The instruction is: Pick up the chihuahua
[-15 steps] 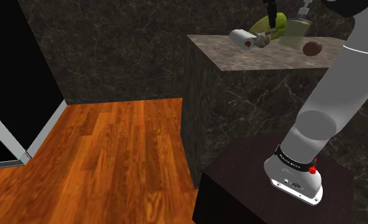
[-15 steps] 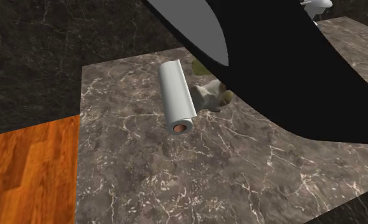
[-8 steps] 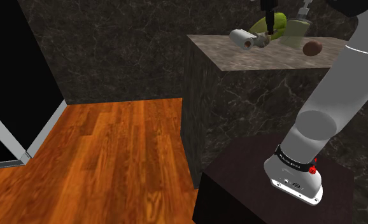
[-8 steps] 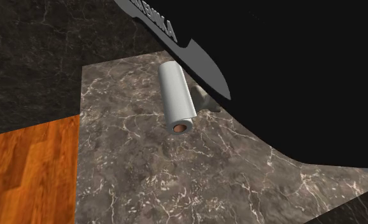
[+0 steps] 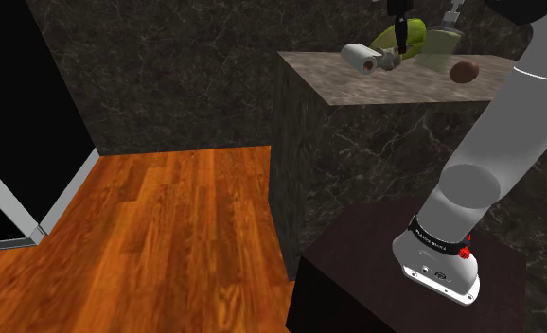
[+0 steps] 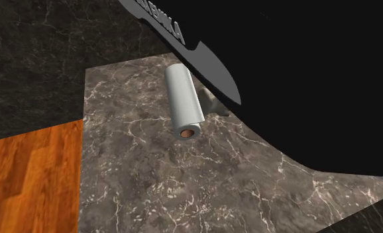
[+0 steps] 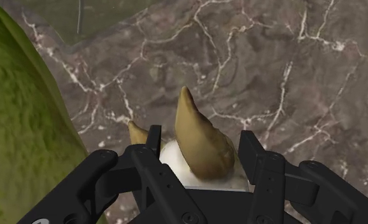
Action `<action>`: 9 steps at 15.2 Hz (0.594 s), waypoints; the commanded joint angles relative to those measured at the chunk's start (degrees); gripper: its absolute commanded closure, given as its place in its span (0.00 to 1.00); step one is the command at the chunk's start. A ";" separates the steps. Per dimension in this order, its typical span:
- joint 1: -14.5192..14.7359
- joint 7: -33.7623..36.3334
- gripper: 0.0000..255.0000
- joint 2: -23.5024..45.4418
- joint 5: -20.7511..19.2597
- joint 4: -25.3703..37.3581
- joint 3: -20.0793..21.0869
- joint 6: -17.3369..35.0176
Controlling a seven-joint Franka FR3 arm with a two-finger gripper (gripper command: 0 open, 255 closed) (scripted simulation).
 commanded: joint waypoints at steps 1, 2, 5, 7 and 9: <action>-0.01 -0.01 1.00 0.12 0.02 -0.06 -0.01 0.04; -0.02 0.04 1.00 0.03 0.00 -0.29 -0.02 0.19; -0.08 -0.93 1.00 0.83 0.18 2.86 -0.09 -2.06; -0.16 -1.63 1.00 1.46 0.32 5.07 -0.17 -3.59; -0.25 -2.37 1.00 2.18 0.49 7.40 -0.26 -5.14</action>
